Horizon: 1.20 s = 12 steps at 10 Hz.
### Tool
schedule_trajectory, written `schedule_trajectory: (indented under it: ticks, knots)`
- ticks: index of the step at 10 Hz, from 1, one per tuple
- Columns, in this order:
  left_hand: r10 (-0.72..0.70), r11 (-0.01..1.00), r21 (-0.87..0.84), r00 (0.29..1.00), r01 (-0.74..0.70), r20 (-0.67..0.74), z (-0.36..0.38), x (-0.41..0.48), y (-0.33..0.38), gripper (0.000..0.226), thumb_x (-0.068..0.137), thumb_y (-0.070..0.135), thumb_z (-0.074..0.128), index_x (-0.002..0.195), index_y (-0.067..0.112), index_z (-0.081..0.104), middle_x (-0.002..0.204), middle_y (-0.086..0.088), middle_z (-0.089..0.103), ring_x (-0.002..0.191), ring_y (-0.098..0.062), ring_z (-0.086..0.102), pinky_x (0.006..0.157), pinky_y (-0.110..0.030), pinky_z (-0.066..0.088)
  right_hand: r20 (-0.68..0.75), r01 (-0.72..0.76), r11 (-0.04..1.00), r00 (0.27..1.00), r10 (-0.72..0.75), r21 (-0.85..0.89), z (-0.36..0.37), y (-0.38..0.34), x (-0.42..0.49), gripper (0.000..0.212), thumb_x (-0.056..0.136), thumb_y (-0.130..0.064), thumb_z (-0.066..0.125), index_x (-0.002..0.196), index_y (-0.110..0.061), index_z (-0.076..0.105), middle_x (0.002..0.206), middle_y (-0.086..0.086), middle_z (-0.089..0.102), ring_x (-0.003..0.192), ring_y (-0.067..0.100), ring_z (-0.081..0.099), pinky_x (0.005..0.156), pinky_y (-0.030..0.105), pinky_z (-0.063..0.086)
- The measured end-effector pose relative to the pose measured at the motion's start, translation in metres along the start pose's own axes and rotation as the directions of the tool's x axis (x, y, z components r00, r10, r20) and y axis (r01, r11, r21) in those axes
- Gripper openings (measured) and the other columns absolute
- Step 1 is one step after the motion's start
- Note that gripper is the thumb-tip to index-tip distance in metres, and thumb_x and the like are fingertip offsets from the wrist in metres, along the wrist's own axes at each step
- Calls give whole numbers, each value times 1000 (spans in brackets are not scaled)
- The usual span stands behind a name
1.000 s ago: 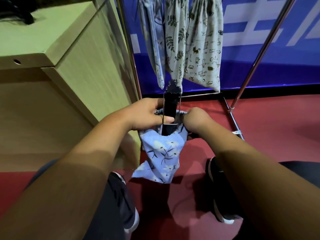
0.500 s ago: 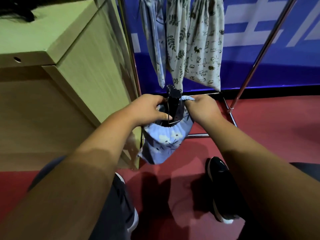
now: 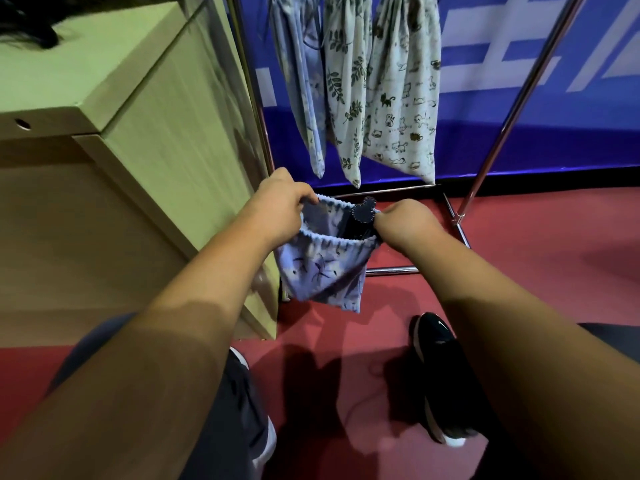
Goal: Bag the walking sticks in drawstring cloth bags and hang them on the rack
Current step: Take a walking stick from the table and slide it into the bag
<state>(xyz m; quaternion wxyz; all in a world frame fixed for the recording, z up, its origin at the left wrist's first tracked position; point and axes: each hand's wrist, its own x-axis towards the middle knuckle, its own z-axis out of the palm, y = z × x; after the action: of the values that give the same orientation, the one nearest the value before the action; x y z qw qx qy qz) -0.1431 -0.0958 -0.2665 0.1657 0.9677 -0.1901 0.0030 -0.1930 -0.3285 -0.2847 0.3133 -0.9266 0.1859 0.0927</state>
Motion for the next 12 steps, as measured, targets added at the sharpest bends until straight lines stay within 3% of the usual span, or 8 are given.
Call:
schedule_trajectory:
  ticks: [2,4,7,8,9,10,11,12]
  knots:
    - [-40,999,30,999,41,-10,-4,0,1,30,95,1,67,104,27,80,113,-4,47,92,-25,61,90,-35,54,41,-12,997,999,15,-81,-2,3,-3,34,92,-35,63,71,-9,65,74,11,62,78,35,60,73,31,43]
    - [-103,990,104,986,90,129,-6,-1,-3,50,83,3,76,128,24,73,114,-6,58,101,-28,64,92,-35,54,41,-69,990,996,74,-121,-5,3,-8,32,90,-24,68,66,-8,54,65,9,54,62,30,52,51,30,31]
    - [-207,977,28,921,209,330,-10,-2,-11,65,83,36,89,143,28,65,124,-3,74,110,-22,68,94,-28,50,12,-114,980,993,113,162,-15,9,-5,21,90,-15,57,72,-5,56,68,13,56,63,32,56,66,38,49]
    - [-225,959,-91,917,267,329,-14,-2,-14,72,77,45,93,141,28,66,122,-4,75,109,-22,71,105,-35,53,74,-111,991,992,105,74,-22,7,-10,23,92,5,57,70,-3,55,82,19,66,84,37,68,80,41,53]
    - [-236,956,-89,916,278,325,-15,-2,-17,63,82,44,90,139,28,69,126,-2,71,113,-22,68,103,-30,50,104,-66,983,991,84,-169,-26,1,-21,25,98,8,56,118,5,70,129,23,71,122,38,67,97,38,52]
    - [-255,950,-108,926,294,279,-12,0,-17,34,93,28,82,126,26,76,116,-2,74,93,-17,65,83,-23,45,132,-151,982,977,166,-116,-14,14,-15,33,103,-4,50,130,-1,69,134,19,70,123,36,67,91,30,53]
    - [-331,919,-164,928,358,173,-8,2,-13,12,100,18,69,98,24,79,78,3,67,63,-11,55,56,-23,39,21,-220,942,975,221,253,-5,26,-9,27,98,-11,62,122,-5,72,124,19,72,118,37,68,62,20,42]
    - [-451,852,-249,887,460,94,-6,4,-14,21,103,21,63,89,21,78,70,0,62,64,-22,55,57,-28,37,-14,-177,966,983,182,187,-4,31,-5,26,100,-9,59,123,-2,70,124,22,70,118,38,68,68,25,42]
